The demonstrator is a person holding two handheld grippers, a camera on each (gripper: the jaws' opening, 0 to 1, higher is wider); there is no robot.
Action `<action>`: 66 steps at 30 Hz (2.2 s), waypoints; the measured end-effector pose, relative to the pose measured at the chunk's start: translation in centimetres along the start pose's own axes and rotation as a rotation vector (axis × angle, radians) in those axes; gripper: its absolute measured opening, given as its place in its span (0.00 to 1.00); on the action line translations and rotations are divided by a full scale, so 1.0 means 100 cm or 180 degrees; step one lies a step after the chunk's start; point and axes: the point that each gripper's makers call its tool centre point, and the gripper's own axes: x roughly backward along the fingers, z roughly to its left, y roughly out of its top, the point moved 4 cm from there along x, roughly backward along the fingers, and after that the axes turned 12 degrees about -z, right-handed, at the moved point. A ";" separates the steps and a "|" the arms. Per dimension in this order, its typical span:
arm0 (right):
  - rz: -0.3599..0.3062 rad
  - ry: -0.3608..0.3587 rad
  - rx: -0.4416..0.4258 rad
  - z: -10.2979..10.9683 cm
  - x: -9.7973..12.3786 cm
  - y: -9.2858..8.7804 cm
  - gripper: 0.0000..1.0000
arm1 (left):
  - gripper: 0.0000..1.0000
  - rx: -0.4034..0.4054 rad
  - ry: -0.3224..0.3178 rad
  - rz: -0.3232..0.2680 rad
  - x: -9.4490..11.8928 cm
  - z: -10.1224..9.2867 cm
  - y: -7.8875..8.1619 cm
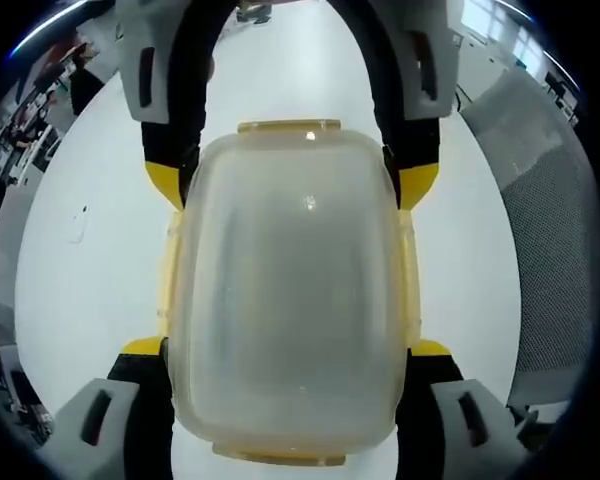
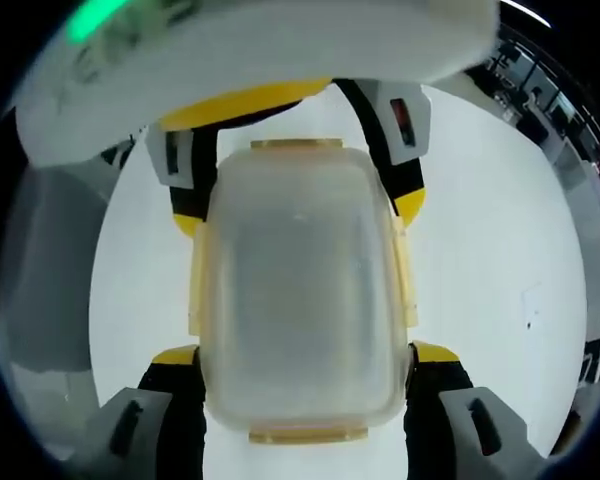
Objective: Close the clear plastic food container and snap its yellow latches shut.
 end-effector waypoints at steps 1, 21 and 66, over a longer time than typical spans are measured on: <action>-0.0002 0.0000 0.0003 -0.001 0.000 0.000 0.83 | 0.94 0.0003 0.0002 -0.0001 0.000 0.002 0.000; 0.0016 -0.0013 0.0010 -0.025 0.001 -0.002 0.83 | 0.94 0.0011 0.0005 0.0001 -0.003 0.023 0.002; -0.0006 -0.0032 -0.0007 -0.041 0.000 -0.004 0.84 | 0.93 -0.0002 0.0005 0.0004 -0.006 0.039 0.003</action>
